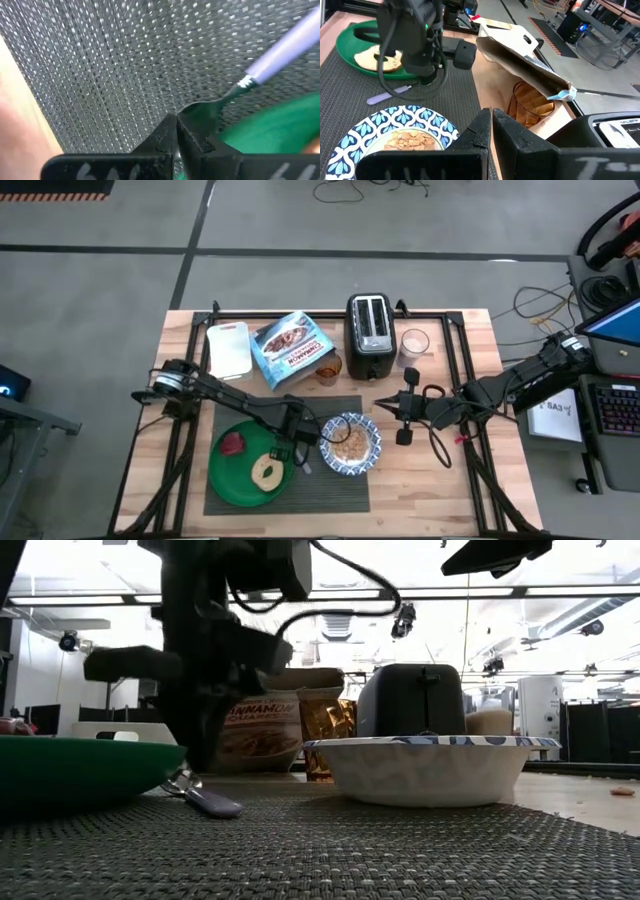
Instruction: Arrange a breakfast setting
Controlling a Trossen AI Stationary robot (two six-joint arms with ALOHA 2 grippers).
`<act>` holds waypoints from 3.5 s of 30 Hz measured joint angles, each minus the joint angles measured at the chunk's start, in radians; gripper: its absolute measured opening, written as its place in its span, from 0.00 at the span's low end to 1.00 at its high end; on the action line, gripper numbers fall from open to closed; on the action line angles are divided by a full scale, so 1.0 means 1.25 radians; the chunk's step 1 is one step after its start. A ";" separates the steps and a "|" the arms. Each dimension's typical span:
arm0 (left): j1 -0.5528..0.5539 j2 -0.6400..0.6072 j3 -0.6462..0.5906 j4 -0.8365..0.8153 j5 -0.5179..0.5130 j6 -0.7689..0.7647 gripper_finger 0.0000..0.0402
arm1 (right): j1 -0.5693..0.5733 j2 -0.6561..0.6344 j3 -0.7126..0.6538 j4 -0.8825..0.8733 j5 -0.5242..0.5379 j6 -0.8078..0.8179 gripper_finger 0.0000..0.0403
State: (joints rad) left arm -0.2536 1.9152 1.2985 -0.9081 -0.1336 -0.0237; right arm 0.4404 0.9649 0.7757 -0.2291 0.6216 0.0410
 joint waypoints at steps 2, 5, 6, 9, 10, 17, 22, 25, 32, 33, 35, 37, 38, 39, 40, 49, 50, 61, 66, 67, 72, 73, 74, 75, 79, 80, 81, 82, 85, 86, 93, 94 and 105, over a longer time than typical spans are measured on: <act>0.001 0.010 -0.001 0.000 0.000 0.001 0.00 | 0.000 0.000 0.000 0.000 0.000 0.000 0.02; 0.001 0.017 -0.001 0.000 0.010 0.009 0.00 | 0.000 0.000 0.000 0.001 0.000 0.000 0.02; 0.001 0.018 -0.001 0.000 0.015 0.011 0.00 | 0.000 0.000 0.000 0.001 0.000 0.000 0.02; 0.001 0.020 -0.001 0.000 0.016 0.012 0.00 | 0.000 0.000 0.000 0.001 0.000 0.000 0.02; 0.001 0.020 -0.001 0.000 0.016 0.012 0.00 | 0.000 0.000 0.000 0.001 0.000 0.000 0.02; 0.000 0.020 -0.001 0.040 -0.074 0.012 0.00 | 0.000 0.000 0.000 0.001 0.000 0.000 0.02; 0.001 0.018 0.014 0.030 -0.139 0.024 0.00 | 0.000 0.000 0.000 0.001 0.000 0.000 0.02; 0.000 0.014 0.033 -0.047 -0.096 0.033 0.00 | 0.000 0.000 0.000 0.001 0.000 0.000 0.02; 0.030 0.013 0.038 -0.089 0.043 0.021 0.00 | 0.000 0.000 0.000 -0.001 0.000 0.000 0.02; 0.042 0.013 0.038 -0.089 0.075 0.028 0.01 | 0.000 0.000 0.000 -0.001 0.000 0.000 0.02; 0.065 0.013 0.038 -0.089 0.119 0.032 0.02 | 0.000 0.000 0.000 -0.003 0.000 0.000 0.02; 0.084 0.012 0.038 -0.091 0.126 0.043 0.05 | 0.000 0.000 0.000 -0.003 0.000 0.000 0.02; 0.091 0.011 0.038 -0.093 0.127 0.053 0.06 | 0.000 0.000 0.000 -0.004 0.000 0.000 0.02; 0.096 0.011 0.038 -0.097 0.127 0.065 0.08 | 0.000 0.000 0.000 -0.004 0.000 0.000 0.02; 0.100 0.011 0.038 -0.101 0.127 0.073 0.10 | 0.000 0.000 0.000 -0.005 0.000 0.000 0.02; 0.107 0.011 0.035 -0.105 0.124 0.094 0.30 | 0.000 0.000 0.000 -0.005 0.000 0.000 0.02; 0.107 0.011 0.032 -0.105 0.124 0.097 0.31 | 0.000 0.000 0.000 -0.005 0.000 -0.001 0.02; 0.108 0.011 0.002 -0.097 0.123 0.118 0.32 | 0.000 0.000 0.000 -0.005 0.000 -0.001 0.02; 0.108 0.011 0.002 -0.085 0.134 0.136 0.24 | 0.000 0.000 0.000 -0.005 0.000 -0.001 0.02; 0.108 0.011 0.002 -0.082 0.142 0.139 0.22 | 0.000 0.000 0.000 -0.005 0.000 -0.001 0.02; 0.108 0.011 0.002 -0.071 0.142 0.156 0.10 | 0.000 0.000 0.000 -0.005 0.000 -0.006 0.02; 0.108 0.011 0.002 -0.068 0.142 0.156 0.06 | 0.000 0.000 0.000 -0.005 0.000 -0.006 0.02; 0.108 0.011 0.002 -0.066 0.142 0.156 0.03 | 0.000 0.000 0.000 -0.005 0.000 -0.006 0.02; 0.108 0.011 0.002 -0.065 0.141 0.156 0.02 | 0.000 0.000 0.000 -0.005 0.000 -0.006 0.02; 0.108 0.011 0.002 -0.056 0.124 0.159 0.01 | 0.000 0.000 0.000 -0.005 0.000 -0.006 0.02; 0.108 0.011 0.002 -0.048 0.121 0.159 0.00 | 0.000 0.000 0.000 -0.005 0.000 -0.006 0.02; 0.108 0.011 0.005 -0.042 0.120 0.158 0.00 | 0.000 0.000 0.000 -0.005 0.000 -0.006 0.02; 0.108 0.011 0.009 -0.037 0.119 0.156 0.00 | 0.000 0.000 0.000 -0.005 0.000 -0.006 0.02; 0.108 0.011 0.022 0.008 0.108 0.155 0.00 | 0.000 0.000 0.000 -0.005 0.000 -0.006 0.02; 0.108 0.011 0.029 0.016 0.106 0.157 0.00 | 0.000 0.000 0.000 -0.005 0.000 -0.006 0.02; 0.091 0.011 0.077 0.016 0.081 0.287 0.00 | 0.000 0.000 0.000 -0.005 0.000 -0.006 0.02; 0.089 0.011 0.083 0.017 0.081 0.308 0.00 | 0.000 0.000 0.000 -0.005 0.000 -0.006 0.02; 0.075 0.011 0.132 0.002 0.079 0.258 0.00 | 0.000 0.000 0.000 -0.005 0.000 -0.007 0.02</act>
State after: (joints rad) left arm -0.1593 1.9293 1.4638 -0.9057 -0.0344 0.2986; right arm 0.4403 0.9649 0.7757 -0.2352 0.6216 0.0327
